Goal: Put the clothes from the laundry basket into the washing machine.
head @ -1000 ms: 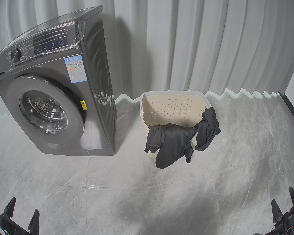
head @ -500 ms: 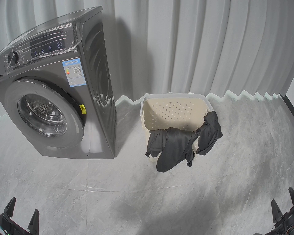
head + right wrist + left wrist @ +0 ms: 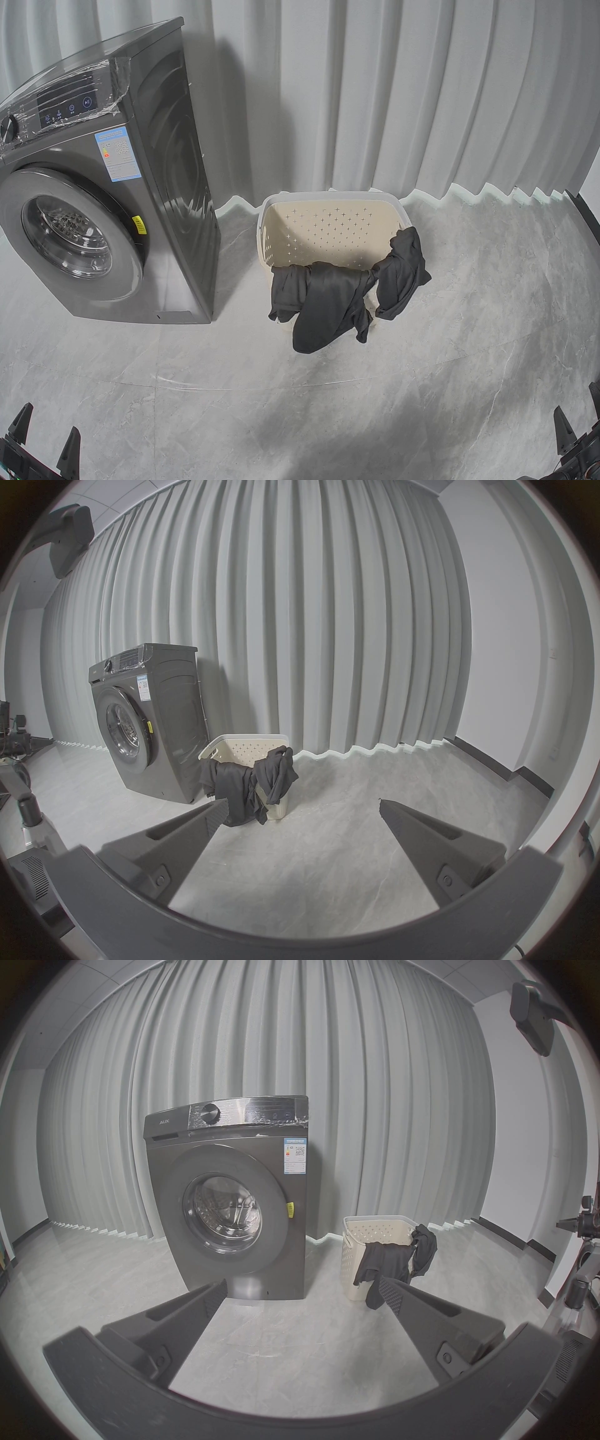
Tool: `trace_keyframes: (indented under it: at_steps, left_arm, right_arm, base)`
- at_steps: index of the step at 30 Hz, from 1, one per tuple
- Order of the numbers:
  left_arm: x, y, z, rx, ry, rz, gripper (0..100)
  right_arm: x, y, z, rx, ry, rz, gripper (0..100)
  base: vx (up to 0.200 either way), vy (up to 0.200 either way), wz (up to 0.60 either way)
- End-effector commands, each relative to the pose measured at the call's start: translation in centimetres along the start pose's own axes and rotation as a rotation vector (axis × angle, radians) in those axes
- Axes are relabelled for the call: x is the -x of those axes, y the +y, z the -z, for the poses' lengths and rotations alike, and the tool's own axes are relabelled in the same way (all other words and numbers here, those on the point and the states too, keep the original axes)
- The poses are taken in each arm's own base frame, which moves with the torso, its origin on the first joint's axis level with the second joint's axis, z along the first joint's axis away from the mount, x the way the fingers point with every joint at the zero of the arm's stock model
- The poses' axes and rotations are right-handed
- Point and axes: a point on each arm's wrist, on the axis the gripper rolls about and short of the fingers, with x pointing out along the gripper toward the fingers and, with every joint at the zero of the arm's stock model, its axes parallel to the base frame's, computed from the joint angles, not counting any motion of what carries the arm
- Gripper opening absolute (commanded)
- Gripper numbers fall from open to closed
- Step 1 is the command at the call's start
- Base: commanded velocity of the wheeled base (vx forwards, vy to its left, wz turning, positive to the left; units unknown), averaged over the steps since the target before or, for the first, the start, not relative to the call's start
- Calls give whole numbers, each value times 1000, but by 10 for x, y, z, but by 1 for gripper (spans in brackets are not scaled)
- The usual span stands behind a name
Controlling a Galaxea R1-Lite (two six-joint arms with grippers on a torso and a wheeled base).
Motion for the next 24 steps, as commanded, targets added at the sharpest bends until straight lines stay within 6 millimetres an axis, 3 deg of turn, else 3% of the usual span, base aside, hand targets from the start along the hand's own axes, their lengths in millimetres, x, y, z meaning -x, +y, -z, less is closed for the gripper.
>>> trace_keyframes:
  at_steps: [1, 6, 18, 24]
  left_arm:
    - [0, 0, 5, 1, 1, 0, 100]
    - [0, 0, 5, -1, 1, 0, 100]
    - [0, 0, 5, 1, 1, 0, 100]
    - [0, 0, 5, 1, 1, 0, 100]
  right_arm:
    - [0, 0, 5, 0, 6, 0, 100]
    - [0, 0, 5, 0, 6, 0, 100]
    - [0, 0, 5, 0, 6, 0, 100]
    - [0, 0, 5, 0, 6, 0, 100]
  base:
    - [0, -200, 0]
    - [0, -200, 0]
    - [0, 0, 0]
    - [200, 0, 0]
